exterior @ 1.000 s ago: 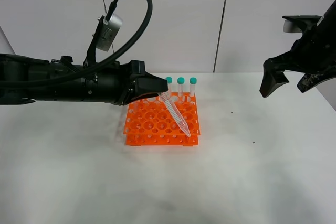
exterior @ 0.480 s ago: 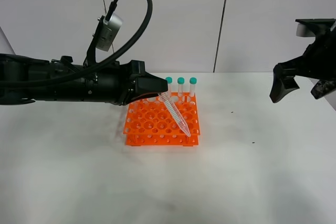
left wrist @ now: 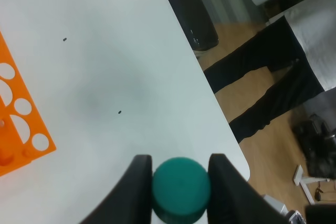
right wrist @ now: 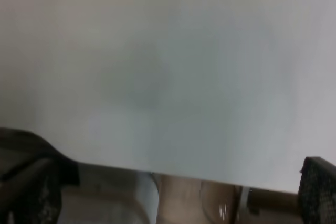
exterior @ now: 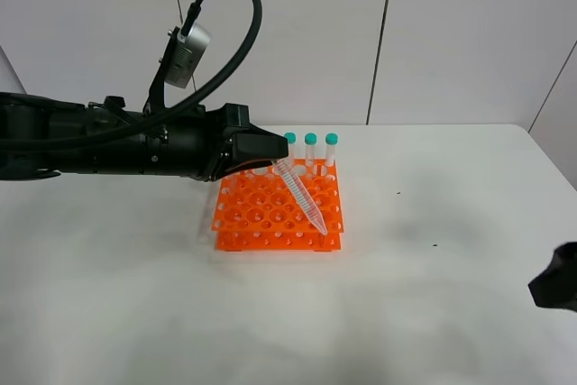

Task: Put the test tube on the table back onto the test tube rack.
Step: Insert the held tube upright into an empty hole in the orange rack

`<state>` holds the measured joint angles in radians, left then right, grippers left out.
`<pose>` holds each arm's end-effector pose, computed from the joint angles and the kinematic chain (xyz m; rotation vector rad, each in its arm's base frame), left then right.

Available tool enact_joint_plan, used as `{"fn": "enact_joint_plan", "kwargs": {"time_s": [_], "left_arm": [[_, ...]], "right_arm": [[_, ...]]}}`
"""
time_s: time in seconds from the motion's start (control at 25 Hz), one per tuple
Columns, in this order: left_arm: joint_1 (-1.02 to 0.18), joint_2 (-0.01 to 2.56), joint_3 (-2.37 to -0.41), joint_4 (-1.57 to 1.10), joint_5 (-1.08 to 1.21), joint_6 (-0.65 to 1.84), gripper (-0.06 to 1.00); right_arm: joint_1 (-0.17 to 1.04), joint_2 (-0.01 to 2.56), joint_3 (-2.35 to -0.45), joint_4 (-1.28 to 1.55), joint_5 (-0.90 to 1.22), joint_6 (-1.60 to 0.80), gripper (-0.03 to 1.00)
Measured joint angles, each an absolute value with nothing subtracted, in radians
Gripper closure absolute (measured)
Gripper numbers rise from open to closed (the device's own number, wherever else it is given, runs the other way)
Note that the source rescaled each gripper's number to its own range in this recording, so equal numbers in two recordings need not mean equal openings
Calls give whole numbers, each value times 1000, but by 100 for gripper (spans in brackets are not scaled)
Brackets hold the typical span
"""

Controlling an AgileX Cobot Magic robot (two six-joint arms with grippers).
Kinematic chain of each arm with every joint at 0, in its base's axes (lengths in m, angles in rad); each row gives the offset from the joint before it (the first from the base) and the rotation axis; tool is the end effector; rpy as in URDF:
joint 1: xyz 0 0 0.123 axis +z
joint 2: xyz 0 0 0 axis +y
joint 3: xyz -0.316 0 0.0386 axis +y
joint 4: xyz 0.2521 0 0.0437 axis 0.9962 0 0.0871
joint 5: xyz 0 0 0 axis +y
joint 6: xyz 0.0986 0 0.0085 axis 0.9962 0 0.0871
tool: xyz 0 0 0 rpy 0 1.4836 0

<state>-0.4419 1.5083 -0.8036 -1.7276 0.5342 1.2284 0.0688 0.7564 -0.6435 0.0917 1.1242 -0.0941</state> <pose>0.2617 -0.1790 0.2679 0.2509 2.2087 -1.1125 0.0916 0.0145 0.2930 -0.1914 2.7108 0.1166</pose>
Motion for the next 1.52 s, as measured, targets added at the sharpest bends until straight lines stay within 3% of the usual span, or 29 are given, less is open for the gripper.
{"fn": "enact_joint_plan", "kwargs": {"time_s": [0.32, 0.6, 1.16, 1.52], "left_arm": [[-442, 1508, -804, -1728, 533, 1228, 94], [-442, 1508, -804, -1719, 533, 1228, 94], [-442, 1414, -805, -1701, 534, 1168, 94], [-442, 1184, -807, -1458, 476, 1026, 94]], "right_arm": [[69, 222, -496, 85, 1039, -63, -3], [69, 24, -490, 43, 1036, -13, -3], [69, -6, -490, 36, 1034, -9, -3], [69, -6, -490, 36, 1034, -8, -3]]}}
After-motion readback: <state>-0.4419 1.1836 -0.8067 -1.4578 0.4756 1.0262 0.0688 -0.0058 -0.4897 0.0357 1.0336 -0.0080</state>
